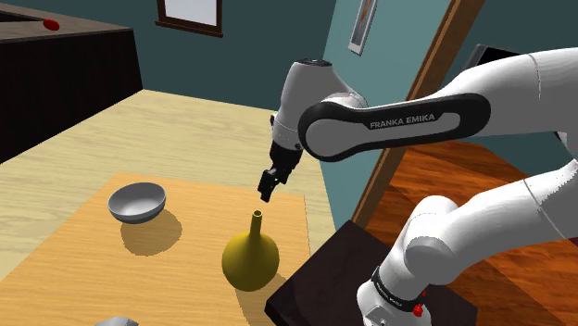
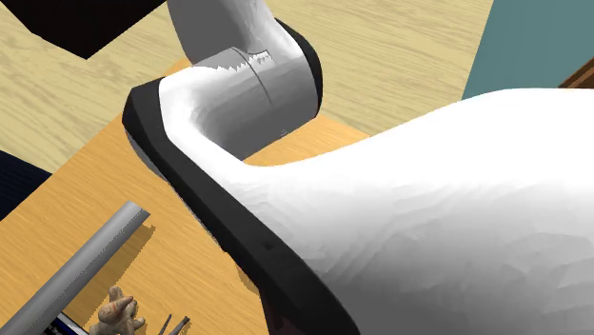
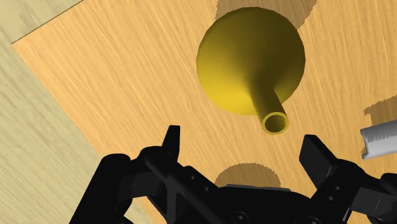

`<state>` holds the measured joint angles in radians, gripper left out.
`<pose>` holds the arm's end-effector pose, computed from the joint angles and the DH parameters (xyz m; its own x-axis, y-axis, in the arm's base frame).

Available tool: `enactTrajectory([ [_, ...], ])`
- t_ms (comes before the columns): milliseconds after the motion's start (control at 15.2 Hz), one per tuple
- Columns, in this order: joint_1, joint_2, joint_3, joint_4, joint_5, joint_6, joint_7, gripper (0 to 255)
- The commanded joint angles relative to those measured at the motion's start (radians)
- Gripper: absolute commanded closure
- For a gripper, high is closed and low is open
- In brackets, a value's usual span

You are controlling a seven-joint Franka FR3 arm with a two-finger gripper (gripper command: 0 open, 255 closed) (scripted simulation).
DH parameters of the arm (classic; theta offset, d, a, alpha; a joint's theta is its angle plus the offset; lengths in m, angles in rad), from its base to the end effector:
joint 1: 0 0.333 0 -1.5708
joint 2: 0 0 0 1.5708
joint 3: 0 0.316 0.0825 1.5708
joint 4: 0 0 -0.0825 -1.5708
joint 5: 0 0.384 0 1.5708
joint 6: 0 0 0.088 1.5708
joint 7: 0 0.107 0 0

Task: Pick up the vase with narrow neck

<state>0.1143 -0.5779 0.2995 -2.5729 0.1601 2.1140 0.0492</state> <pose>0.3480 0.1631 0.4539 0.9633 0.2471 0.1050 0.2472 -0.9689 0.0119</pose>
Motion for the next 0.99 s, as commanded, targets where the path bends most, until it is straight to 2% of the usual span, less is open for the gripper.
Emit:
enactTrajectory([
  [0, 0.007, 0.065, 0.035, 0.005, 0.008, 0.067, 0.026, 0],
  [198, 0.016, 0.147, 0.083, 0.009, 0.012, 0.150, 0.065, 0],
  [792, 0.011, 0.212, 0.105, -0.048, 0.006, 0.271, 0.076, 0],
  [858, 0.011, 0.211, 0.104, -0.051, 0.007, 0.273, 0.075, 255],
  [924, 0.011, 0.209, 0.103, -0.053, 0.008, 0.272, 0.074, 255],
])
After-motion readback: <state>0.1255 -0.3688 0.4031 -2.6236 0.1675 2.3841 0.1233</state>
